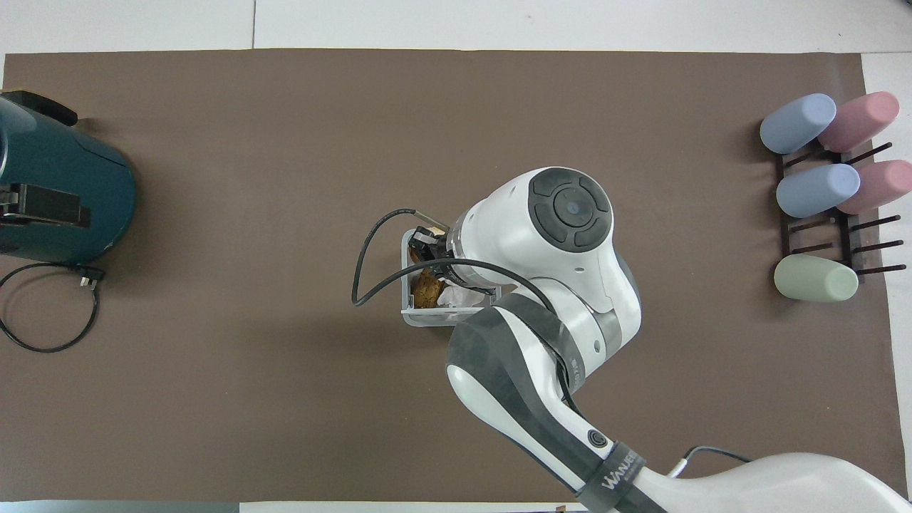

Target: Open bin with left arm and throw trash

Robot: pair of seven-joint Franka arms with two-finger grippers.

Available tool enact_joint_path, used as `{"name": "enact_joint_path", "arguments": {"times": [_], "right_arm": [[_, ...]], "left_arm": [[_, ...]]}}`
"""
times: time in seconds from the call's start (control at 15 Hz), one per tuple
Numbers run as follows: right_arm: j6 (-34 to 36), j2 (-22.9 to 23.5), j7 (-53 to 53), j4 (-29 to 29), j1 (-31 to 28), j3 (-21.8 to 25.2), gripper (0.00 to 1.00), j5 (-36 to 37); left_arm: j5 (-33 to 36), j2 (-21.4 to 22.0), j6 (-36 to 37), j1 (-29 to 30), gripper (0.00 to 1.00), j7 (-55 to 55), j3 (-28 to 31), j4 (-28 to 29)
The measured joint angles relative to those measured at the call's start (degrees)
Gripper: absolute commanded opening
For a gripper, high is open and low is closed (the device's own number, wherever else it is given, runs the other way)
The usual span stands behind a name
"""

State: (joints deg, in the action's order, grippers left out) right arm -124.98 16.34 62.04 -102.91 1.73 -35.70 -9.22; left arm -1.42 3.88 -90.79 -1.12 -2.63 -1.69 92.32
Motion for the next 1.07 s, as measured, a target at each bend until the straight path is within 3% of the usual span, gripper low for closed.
{"name": "enact_joint_path", "arguments": {"times": [0.07, 0.13, 0.2, 0.27, 0.6, 0.73, 1.07], "right_arm": [[-0.01, -0.10, 0.23, -0.85, -0.02, -0.11, 0.00, -1.08], [-0.03, -0.24, 1.01, -1.49, -0.03, -0.23, 0.16, -2.26], [-0.06, -0.46, 2.30, -1.94, -0.05, -0.30, 0.63, -3.12], [-0.07, -0.77, 3.84, -2.31, -0.07, -0.30, 1.00, -3.31], [-0.15, -2.33, 6.17, -1.65, -0.52, 0.17, 1.00, -3.37], [0.00, -2.97, 2.78, -0.46, -0.66, 2.72, 1.00, -2.19], [2.49, -3.37, -30.89, 0.93, -1.39, 17.05, 1.00, 1.31]], "left_arm": [[0.00, 0.09, 0.52, -0.01, 1.00, -0.09, -0.13, 0.19], [0.00, 0.26, 0.67, -0.02, 1.00, -0.10, -0.33, 0.67], [0.00, 0.46, 0.68, -0.02, 1.00, -0.10, -0.51, 1.28], [0.00, 0.64, 0.69, -0.03, 1.00, -0.10, -0.60, 1.75], [0.00, 1.20, 1.27, 0.02, 1.00, -0.10, -0.56, 2.47], [0.00, 1.37, 1.49, 0.06, 1.00, -0.10, -0.49, 2.58], [0.00, 1.44, 1.53, 0.09, 1.00, -0.10, -0.48, 2.58]]}}
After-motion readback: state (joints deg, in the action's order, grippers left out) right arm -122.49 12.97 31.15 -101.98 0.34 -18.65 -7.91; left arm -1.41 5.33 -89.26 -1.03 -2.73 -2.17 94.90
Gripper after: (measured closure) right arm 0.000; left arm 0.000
